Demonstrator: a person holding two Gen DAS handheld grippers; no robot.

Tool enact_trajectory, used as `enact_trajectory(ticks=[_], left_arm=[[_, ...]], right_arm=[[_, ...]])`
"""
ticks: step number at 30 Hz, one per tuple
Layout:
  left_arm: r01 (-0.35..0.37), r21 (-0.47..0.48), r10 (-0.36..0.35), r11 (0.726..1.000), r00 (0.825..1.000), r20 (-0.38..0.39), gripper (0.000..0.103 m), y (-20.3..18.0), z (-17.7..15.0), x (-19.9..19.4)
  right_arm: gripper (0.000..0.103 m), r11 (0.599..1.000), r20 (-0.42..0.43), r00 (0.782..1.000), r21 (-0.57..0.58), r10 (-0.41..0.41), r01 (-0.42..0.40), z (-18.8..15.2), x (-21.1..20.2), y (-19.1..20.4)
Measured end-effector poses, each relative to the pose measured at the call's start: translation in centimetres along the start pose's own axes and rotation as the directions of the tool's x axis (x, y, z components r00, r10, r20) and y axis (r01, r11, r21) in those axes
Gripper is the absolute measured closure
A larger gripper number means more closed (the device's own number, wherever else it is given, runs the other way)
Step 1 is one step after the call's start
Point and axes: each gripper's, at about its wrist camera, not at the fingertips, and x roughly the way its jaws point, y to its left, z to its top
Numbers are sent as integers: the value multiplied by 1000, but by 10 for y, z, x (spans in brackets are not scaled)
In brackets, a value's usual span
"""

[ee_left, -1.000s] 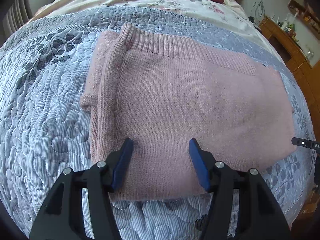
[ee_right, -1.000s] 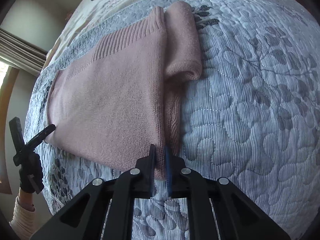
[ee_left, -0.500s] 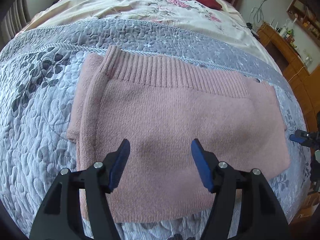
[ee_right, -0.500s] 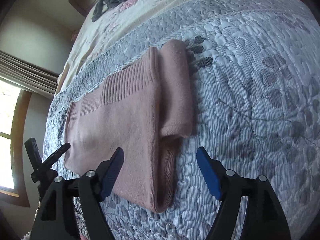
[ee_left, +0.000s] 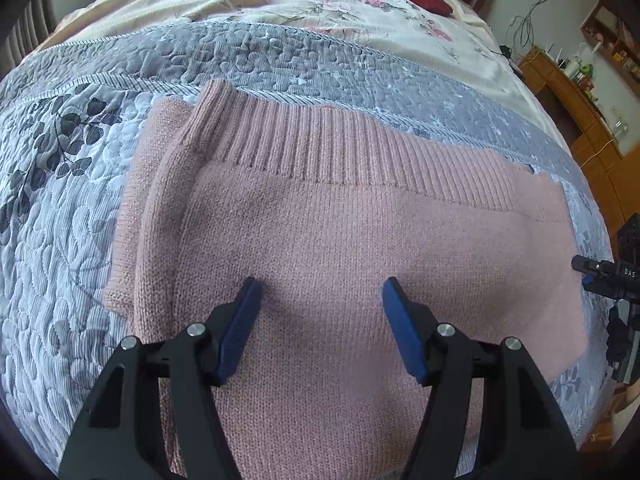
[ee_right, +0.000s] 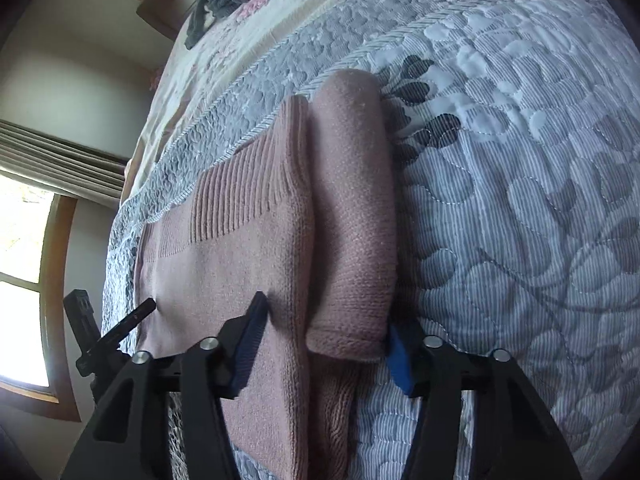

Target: Fold small clothes

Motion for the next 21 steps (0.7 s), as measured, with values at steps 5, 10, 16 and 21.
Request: enact_trajectory(ticks=[5,10,16,21], left_arm=[[6,3,-6,1000,1000,0,40,2,-1,1],[6,3,-6,1000,1000,1,40,2,-3,2],[12,2,-12,1000,1000,0,40,3,-2,4],[14,-1,-14,1000,1000,0,39,3,-2,4]], right_arm=[[79,1000,8,1000,-4,1,-1,-2,5,5],[79,1000,10,1000,18,-2,2,-4,10,3],[79,999,16,1000,34,6,-6,-7,10,-4],[79,999,13,1000,50,-1,0,-7,6,-4]])
